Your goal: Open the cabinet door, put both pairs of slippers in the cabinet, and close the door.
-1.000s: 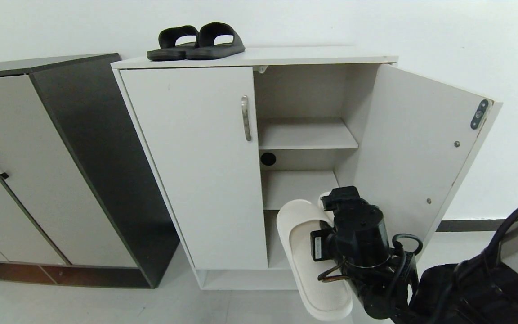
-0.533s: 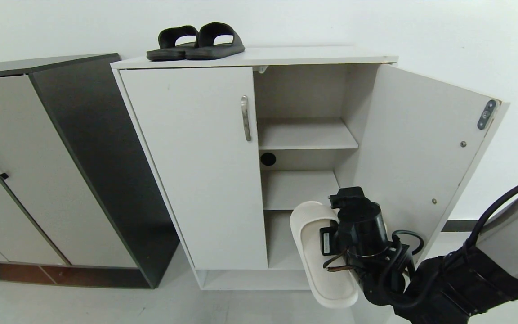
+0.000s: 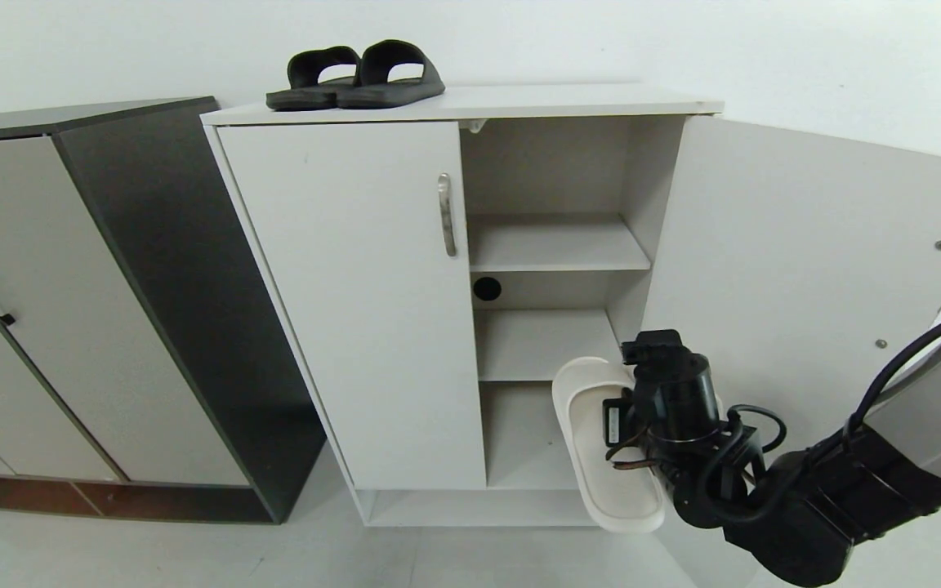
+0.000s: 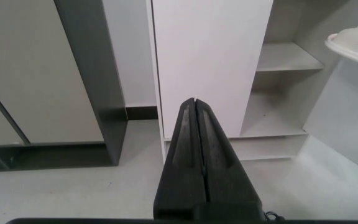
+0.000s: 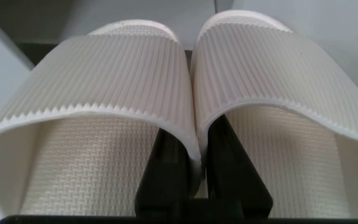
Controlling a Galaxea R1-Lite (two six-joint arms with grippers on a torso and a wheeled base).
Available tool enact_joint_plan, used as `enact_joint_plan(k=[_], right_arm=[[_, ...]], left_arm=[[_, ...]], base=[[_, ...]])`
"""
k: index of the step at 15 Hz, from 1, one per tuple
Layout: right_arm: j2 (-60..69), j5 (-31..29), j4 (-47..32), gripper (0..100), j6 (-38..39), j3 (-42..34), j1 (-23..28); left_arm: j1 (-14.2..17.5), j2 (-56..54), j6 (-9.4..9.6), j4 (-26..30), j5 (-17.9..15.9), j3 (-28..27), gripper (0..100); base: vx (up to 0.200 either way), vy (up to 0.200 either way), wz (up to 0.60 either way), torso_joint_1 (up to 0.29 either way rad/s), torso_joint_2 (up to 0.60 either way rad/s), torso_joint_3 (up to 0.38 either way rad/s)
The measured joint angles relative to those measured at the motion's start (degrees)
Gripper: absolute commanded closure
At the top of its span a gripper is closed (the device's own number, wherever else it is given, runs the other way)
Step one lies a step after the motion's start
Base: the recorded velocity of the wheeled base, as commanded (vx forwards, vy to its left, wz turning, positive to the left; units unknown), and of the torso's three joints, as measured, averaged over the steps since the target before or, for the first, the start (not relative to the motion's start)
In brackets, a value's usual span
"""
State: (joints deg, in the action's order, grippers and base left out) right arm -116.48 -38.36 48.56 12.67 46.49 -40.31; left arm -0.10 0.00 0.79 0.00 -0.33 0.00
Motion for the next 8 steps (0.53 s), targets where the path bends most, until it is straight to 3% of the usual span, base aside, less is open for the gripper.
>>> enact_joint_plan(k=[8], right_arm=[[-0.1, 0.1, 0.0, 100, 0.0, -0.1, 0.7]], left_arm=[[0.0, 0.0, -0.01, 0.0, 0.0, 0.0, 100]], base=[[0.0, 0.0, 0.0, 0.0, 0.0, 0.0]])
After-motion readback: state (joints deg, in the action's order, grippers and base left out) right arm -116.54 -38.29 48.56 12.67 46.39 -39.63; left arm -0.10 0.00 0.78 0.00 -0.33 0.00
